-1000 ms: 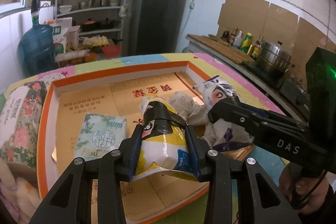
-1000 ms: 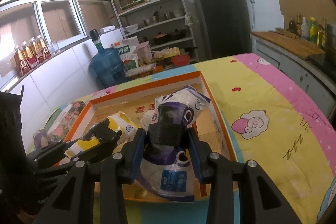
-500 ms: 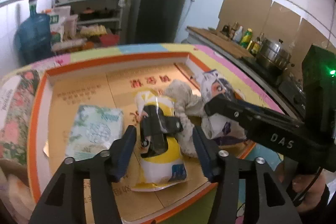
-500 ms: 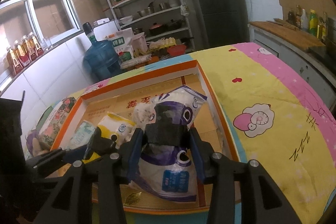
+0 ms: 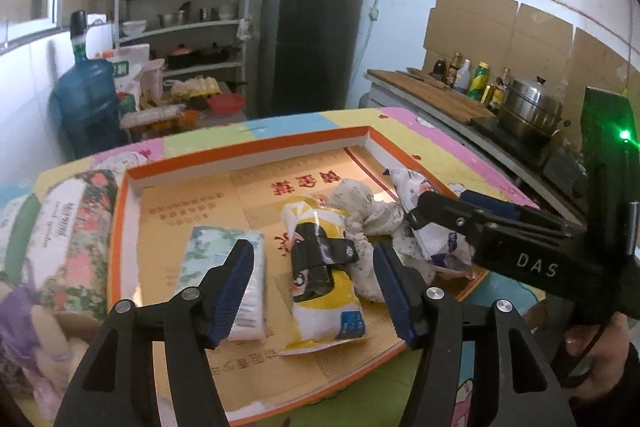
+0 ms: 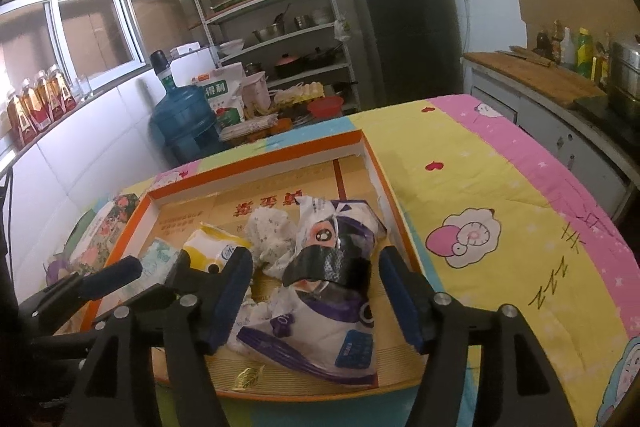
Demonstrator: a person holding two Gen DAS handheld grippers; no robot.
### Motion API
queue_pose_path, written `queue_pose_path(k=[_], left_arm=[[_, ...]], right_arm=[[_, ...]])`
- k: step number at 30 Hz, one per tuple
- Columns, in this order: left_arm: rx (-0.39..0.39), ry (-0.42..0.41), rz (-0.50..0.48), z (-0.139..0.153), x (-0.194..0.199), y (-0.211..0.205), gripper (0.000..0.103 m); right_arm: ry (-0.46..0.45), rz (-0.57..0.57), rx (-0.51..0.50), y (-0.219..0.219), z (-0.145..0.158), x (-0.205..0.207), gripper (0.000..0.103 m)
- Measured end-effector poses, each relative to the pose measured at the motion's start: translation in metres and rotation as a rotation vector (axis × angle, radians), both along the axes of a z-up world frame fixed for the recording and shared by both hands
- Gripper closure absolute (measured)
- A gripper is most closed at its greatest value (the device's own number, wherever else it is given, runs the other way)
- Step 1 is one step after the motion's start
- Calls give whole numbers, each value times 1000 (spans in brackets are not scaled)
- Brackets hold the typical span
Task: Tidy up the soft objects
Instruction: 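Lower both bags into the orange box and open both tools, then move both tools back toward the plush bears on the table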
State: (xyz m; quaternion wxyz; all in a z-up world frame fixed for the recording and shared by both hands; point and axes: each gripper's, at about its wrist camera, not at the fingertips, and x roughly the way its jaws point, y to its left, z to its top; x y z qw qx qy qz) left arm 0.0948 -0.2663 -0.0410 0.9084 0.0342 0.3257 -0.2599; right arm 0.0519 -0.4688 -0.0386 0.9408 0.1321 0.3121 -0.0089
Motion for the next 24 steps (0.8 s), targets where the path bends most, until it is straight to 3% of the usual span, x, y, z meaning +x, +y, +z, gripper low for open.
queue_pose_path(k=[24], left_arm=[[-2,-103,121,35,-33,70,39]], right_arm=[[-74,70,-27,58,36,-23,38]])
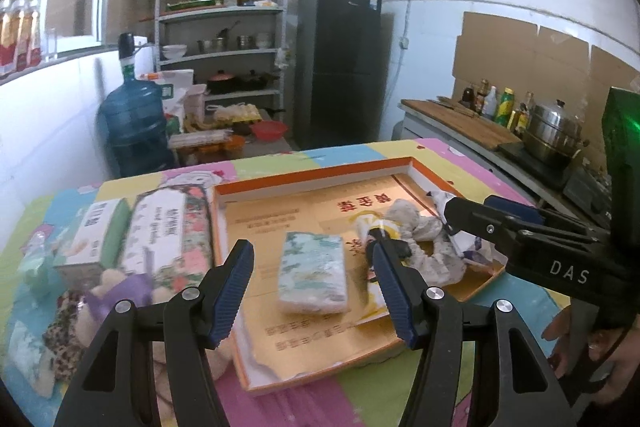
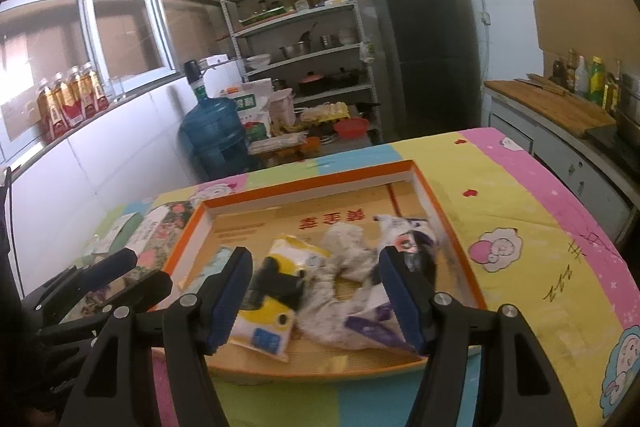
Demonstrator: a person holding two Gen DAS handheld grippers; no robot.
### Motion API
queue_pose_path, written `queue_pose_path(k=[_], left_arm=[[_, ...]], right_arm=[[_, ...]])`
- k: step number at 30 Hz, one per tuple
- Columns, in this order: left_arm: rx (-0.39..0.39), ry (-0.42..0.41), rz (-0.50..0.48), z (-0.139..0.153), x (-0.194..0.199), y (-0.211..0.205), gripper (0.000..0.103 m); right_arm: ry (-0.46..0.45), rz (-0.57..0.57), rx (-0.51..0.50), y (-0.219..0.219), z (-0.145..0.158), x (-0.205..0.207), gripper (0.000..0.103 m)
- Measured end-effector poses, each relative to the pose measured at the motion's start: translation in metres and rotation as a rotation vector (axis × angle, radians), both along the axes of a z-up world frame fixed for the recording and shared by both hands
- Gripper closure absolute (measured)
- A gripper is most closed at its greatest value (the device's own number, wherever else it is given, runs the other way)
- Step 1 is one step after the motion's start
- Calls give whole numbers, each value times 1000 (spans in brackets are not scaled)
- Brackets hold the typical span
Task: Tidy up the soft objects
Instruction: 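Move both tools back toward the plush bears on the table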
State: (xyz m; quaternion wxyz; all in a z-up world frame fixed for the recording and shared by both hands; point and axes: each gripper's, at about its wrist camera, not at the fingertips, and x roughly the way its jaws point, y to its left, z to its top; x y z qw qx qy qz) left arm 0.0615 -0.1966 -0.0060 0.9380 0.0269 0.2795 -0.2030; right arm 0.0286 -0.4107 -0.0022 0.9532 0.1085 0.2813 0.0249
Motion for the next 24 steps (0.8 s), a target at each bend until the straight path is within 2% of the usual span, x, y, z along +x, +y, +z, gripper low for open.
queue_pose_path(k=[24], left_arm=[[-44,15,213,-14,-13,110,39]], right_arm=[[8,195,-59,115,6,-7,38]])
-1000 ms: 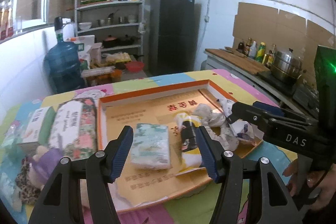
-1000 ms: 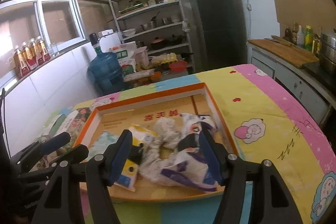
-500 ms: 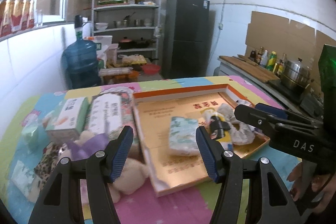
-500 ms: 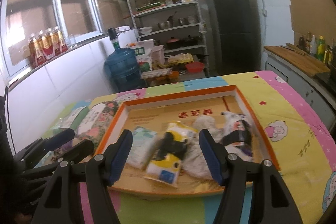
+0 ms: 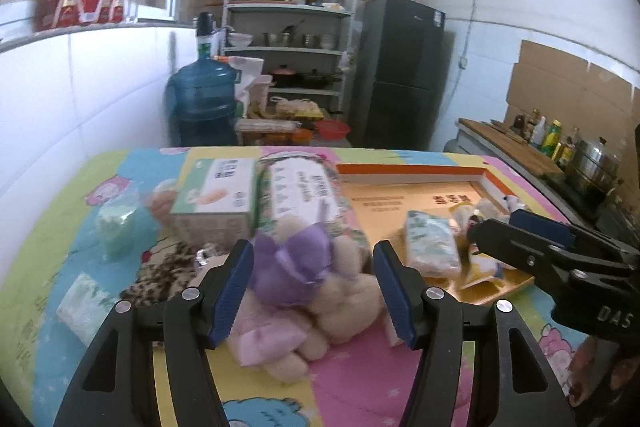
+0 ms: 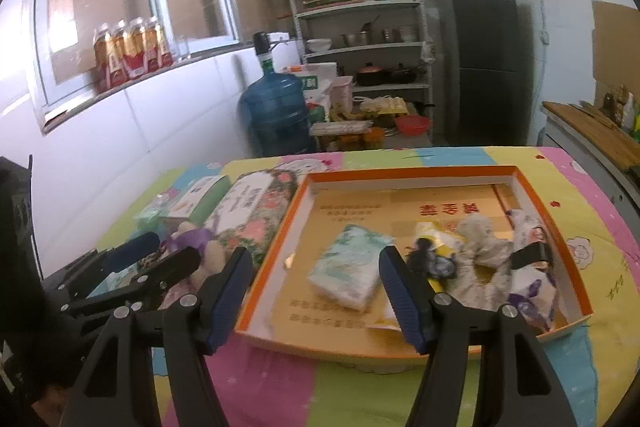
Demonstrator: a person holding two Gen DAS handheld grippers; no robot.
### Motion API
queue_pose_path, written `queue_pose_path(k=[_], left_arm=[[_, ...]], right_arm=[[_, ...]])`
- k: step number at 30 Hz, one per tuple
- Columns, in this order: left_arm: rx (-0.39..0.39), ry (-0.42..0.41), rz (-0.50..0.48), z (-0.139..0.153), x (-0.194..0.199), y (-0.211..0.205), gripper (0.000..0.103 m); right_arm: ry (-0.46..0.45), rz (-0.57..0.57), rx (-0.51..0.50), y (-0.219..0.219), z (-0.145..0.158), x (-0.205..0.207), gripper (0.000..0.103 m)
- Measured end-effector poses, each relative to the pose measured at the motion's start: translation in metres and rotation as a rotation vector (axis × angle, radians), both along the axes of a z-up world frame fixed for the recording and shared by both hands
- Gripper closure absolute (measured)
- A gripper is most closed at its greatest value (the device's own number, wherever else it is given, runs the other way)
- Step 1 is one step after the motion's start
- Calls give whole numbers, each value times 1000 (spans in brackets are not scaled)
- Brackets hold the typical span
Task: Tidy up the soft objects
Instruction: 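Move both tools back toward the plush bears on the table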
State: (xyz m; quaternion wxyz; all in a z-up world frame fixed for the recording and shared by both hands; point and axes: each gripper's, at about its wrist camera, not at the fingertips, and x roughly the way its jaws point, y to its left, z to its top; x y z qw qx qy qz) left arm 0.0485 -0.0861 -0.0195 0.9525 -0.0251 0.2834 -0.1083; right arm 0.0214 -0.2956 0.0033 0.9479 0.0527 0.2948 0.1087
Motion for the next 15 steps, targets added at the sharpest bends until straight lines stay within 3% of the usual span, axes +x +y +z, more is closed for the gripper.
queue_pose_path(k=[15], left_arm=[[18,-2,120,-10,-8,55,39]], right_arm=[[28,135,-16,60,-4,-1,38]])
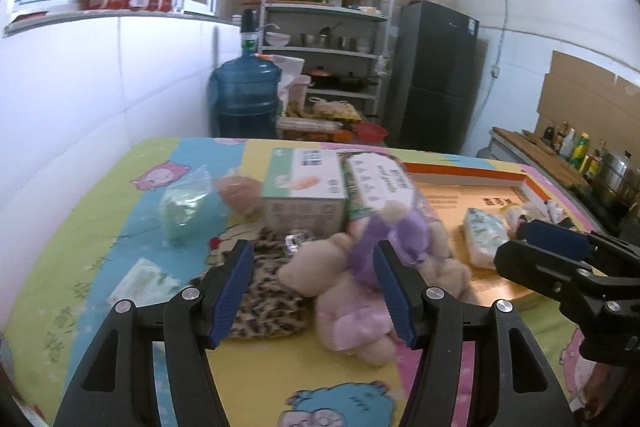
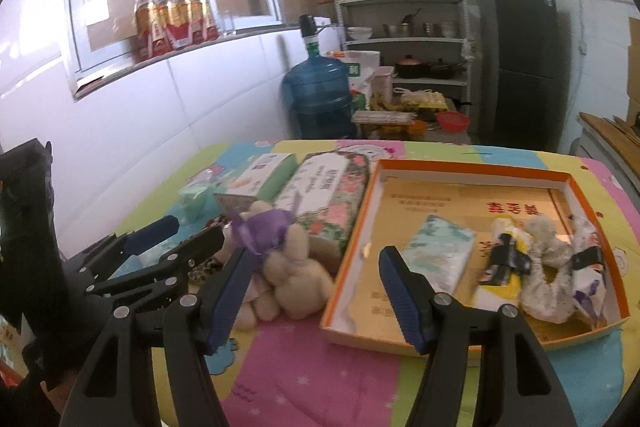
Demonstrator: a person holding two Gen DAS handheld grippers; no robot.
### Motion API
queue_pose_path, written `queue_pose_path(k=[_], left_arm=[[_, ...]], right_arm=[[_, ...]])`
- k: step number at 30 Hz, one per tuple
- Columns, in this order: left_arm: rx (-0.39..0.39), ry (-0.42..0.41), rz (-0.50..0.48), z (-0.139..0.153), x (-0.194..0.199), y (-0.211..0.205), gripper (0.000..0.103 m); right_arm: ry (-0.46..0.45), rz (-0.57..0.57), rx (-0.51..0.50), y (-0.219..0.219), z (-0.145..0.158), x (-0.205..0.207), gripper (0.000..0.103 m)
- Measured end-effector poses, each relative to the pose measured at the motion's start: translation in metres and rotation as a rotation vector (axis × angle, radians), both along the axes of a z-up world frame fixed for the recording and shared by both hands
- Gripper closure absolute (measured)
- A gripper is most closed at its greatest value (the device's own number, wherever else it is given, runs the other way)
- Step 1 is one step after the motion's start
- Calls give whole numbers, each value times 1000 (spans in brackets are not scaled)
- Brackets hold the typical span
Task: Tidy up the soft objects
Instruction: 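Move both tools back toward the plush bears on the table, then grasp the plush bear with purple bow using the right tool and lift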
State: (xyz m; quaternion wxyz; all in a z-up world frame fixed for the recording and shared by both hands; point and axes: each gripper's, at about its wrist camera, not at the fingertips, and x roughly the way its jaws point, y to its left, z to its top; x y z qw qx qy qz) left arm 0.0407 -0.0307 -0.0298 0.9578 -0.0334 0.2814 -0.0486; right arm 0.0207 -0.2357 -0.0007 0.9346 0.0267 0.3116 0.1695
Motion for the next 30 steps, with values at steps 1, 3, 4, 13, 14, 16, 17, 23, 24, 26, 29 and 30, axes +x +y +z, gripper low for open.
queue_pose_path(k=[1,3,4,13,14,16,17,23,24,26,29,30], left_arm=[[-1,-1,9,-1,-1,5,39],[-3,-1,25,-1,-3,13,39],[-4,-2,34,-2,-4,18,39],[-14,7,104,-12,-13,55,39],[-19,9,108,-14,-14,58,39],[-32,13,113,-16,-13,63,39],[-33,13,114,-16,-13,65,39],[-38,11,104,-18,-13,68,39],[-40,10,101,-18,-12,68,39],[-42,7,98,-18,-11,69,39],[-48,8,96,-18,-12,71,39],[-47,8,98,-18,-13,71,39]], right_arm=[[3,11,-1,4,-1,1,38],[6,27,-5,9,-2,0,38],[8,35,-8,12,-3,1,38],[47,83,-21,28,-19,8,38],[49,85,-23,29,-19,10,38],[53,87,-34,31,-22,13,38],[54,88,-39,31,-23,15,38],[54,100,-90,34,-26,31,38],[58,104,-96,34,-27,34,38],[70,115,-103,34,-30,38,38],[81,128,-107,35,-33,43,38],[87,132,-110,35,-35,45,38]])
